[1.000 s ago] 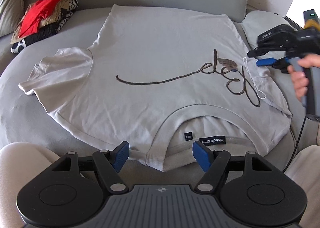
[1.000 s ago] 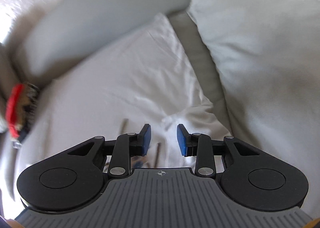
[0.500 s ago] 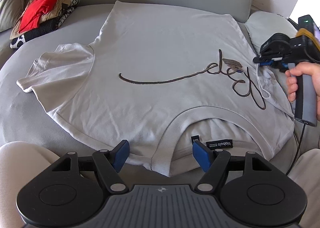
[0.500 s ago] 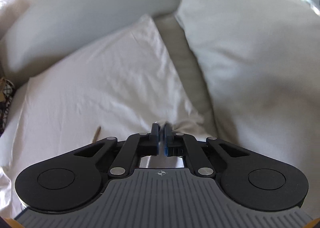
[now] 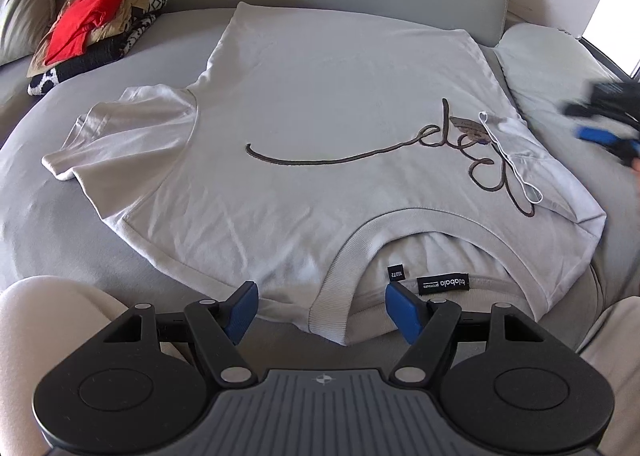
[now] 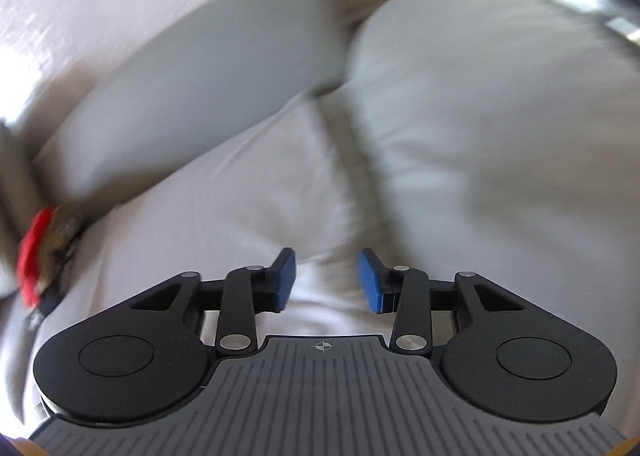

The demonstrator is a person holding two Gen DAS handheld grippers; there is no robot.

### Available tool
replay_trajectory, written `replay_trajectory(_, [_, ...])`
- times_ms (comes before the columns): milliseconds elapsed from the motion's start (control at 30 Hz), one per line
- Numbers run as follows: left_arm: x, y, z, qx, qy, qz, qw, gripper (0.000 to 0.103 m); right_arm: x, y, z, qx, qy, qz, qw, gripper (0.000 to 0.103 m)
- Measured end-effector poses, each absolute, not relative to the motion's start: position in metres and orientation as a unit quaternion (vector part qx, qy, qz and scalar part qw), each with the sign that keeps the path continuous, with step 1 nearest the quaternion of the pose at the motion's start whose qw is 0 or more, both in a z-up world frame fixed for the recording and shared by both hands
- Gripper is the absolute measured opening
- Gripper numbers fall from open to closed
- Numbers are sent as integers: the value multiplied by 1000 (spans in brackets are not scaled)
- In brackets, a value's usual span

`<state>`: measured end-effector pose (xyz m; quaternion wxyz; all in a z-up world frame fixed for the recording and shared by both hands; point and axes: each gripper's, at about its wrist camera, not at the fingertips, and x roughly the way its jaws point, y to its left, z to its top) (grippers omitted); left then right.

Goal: Fold clothes

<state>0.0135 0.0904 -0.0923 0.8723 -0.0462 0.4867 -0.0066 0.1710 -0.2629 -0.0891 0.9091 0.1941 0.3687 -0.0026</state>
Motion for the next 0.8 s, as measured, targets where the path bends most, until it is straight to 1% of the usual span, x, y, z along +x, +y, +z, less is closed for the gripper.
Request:
replay_trajectory(33, [13,89,-92,-44,486,-6,873,70,166,-268,-90,188,376,-7,907,27])
replay_trajectory(67, [13,88,-92,-43,487,-6,873,70,163,-273,-92,180,386,-10,905,24])
replay_trajectory(133, [12,84,-91,-39,486,-7,873,70,160,-271,-104,145,414,-9,899,21])
replay_trajectory(233, [7,79,-87,-23,481,-9,876,70,152,-266,-120,133,446,-13,885,21])
replay_trajectory(300, [2,78,-84,-16,476,-10,879,70,134,-266,-115,153,422,11,893,23])
replay_trajectory(367, [0,78,-84,-16,477,-6,879,70,114,-251,-110,126,409,68,901,26])
replay_trajectory(400, [-1,78,-84,-18,478,-3,878,70,104,-242,-108,109,404,97,903,43])
replay_trajectory(433, [0,77,-86,-18,481,-2,876,70,95,-233,-106,93,397,127,904,50])
replay_trajectory(500, [0,73,-87,-16,484,-7,875,70,85,-205,-105,17,370,160,915,50])
replay_trajectory(567, [0,69,-88,-14,486,-12,874,70,81,-186,-107,-28,355,179,917,50])
replay_trajectory(700, [-5,66,-87,-7,482,-17,876,70,86,-171,-120,-65,355,189,913,44])
replay_trajectory(767, [-6,68,-87,-13,483,-14,876,70,87,-167,-127,-79,360,188,911,36])
replay_trajectory(800, [-7,69,-87,-15,483,-12,876,70,88,-165,-130,-87,362,187,909,28])
